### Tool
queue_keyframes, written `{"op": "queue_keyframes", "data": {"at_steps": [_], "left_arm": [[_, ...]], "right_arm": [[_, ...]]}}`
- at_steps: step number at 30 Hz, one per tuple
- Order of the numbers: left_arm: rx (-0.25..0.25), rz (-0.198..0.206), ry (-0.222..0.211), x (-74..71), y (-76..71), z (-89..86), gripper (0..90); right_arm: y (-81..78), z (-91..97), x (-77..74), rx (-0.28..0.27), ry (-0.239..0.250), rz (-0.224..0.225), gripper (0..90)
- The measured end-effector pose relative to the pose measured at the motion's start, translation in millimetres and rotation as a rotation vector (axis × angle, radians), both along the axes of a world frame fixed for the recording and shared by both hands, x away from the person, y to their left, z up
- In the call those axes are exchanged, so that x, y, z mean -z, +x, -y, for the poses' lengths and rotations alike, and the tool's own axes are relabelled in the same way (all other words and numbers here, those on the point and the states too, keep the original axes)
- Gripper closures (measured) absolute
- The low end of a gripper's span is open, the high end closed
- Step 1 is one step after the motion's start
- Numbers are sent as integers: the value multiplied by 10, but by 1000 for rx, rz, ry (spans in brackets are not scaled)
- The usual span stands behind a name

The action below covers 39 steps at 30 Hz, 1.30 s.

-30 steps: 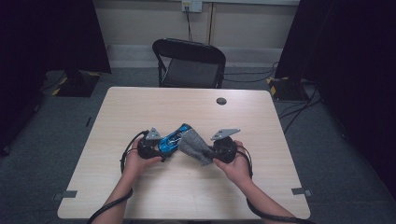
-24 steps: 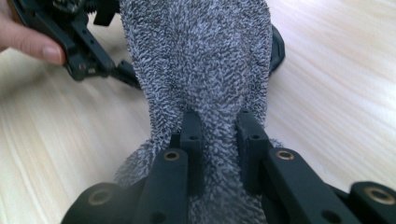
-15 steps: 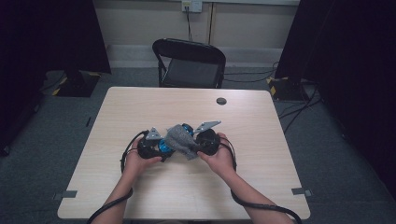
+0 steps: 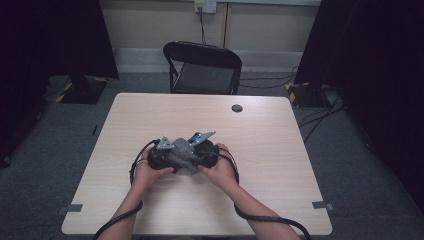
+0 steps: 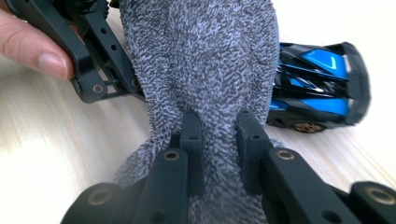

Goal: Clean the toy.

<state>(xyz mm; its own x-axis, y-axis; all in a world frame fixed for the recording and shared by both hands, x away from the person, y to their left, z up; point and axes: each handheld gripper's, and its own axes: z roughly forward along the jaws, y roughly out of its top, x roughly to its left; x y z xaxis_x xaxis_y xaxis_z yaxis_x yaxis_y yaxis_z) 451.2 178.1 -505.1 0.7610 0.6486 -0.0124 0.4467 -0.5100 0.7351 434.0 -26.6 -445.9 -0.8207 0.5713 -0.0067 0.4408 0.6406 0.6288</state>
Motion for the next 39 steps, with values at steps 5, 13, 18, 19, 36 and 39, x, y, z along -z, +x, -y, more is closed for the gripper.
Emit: {"op": "queue_keyframes", "data": {"at_steps": [5, 13, 18, 19, 36, 39], "left_arm": [[-4, -1, -5, 2, -2, 3, 192], [-4, -1, -4, 2, -2, 3, 192], [-4, -3, -6, 2, -3, 5, 192], [-4, -3, -7, 3, -3, 5, 192], [-1, -5, -6, 2, -2, 4, 191], [-1, -6, -6, 3, -3, 5, 192]], "right_arm": [[18, -68, 49, 3, -33, 6, 759], [98, -70, 52, 28, -60, 9, 759], [106, -65, 76, 32, -69, 17, 759], [110, -56, 82, 33, -58, 11, 759], [242, 97, 29, 104, -59, 17, 759], [292, 144, 13, 123, -57, 12, 759]]}}
